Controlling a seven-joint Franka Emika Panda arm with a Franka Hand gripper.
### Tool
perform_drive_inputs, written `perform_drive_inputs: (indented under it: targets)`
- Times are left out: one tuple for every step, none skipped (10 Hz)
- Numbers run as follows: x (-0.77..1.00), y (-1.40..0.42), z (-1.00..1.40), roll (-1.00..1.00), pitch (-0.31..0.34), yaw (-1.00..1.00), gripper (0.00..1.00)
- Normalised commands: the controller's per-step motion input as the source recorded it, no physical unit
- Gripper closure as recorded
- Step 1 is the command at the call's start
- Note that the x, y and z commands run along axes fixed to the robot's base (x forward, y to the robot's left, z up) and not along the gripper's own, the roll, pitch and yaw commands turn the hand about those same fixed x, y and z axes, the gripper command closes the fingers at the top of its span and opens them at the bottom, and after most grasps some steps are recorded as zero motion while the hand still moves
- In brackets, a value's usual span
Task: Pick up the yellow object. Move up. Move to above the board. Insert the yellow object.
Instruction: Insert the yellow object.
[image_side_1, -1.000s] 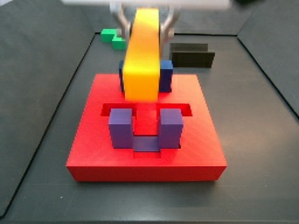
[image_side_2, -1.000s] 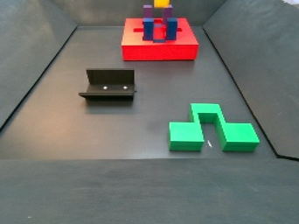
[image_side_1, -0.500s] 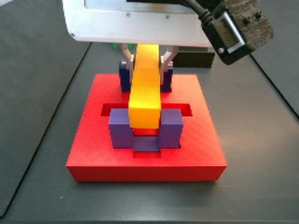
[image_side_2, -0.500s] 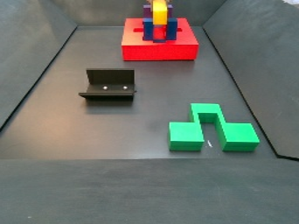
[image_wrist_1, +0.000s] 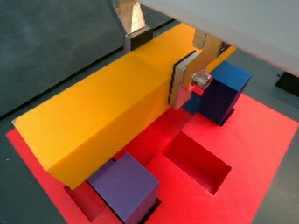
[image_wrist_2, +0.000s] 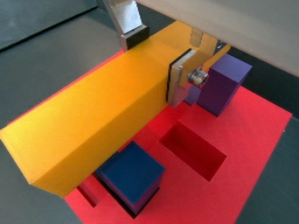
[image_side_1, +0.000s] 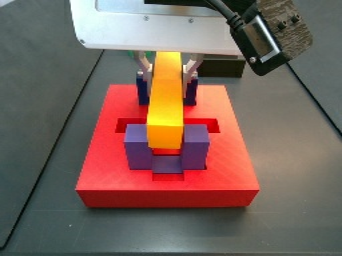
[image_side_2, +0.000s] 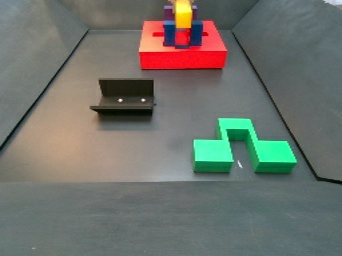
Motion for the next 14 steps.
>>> perform_drive_inputs:
  targets:
    - [0.00, 0.00, 0.00, 0.00, 0.000, 0.15, 1.00]
    - [0.00, -0.03, 0.00, 0.00, 0.000, 0.16, 1.00]
    - [0.00, -0.07, -0.03, 0.01, 0.000, 0.13, 1.00]
    - [0.01, -0.09, -0.07, 0.06, 0.000, 0.09, 1.00]
    - [0.01, -0.10, -0.09, 0.06, 0.000, 0.06, 1.00]
    - [0.06, -0.09, -0.08, 0.04, 0.001, 0.00, 1.00]
    - [0.07, -0.09, -0.09, 0.04, 0.000, 0.00, 1.00]
    - [0.12, -0.11, -0.11, 0.04, 0.019, 0.00, 1.00]
    - [0.25, -0.09, -0.15, 0.03, 0.051, 0.00, 1.00]
    - [0.22, -0.06, -0.19, 0.05, 0.051, -0.01, 1.00]
    - [0.13, -0.02, -0.18, 0.06, 0.036, 0.00, 1.00]
    - [0.09, -0.01, -0.20, 0.07, 0.020, 0.00, 1.00]
    - [0.05, 0.00, -0.22, 0.08, 0.017, -0.02, 1.00]
    - [0.00, 0.00, -0.24, 0.09, 0.011, -0.03, 1.00]
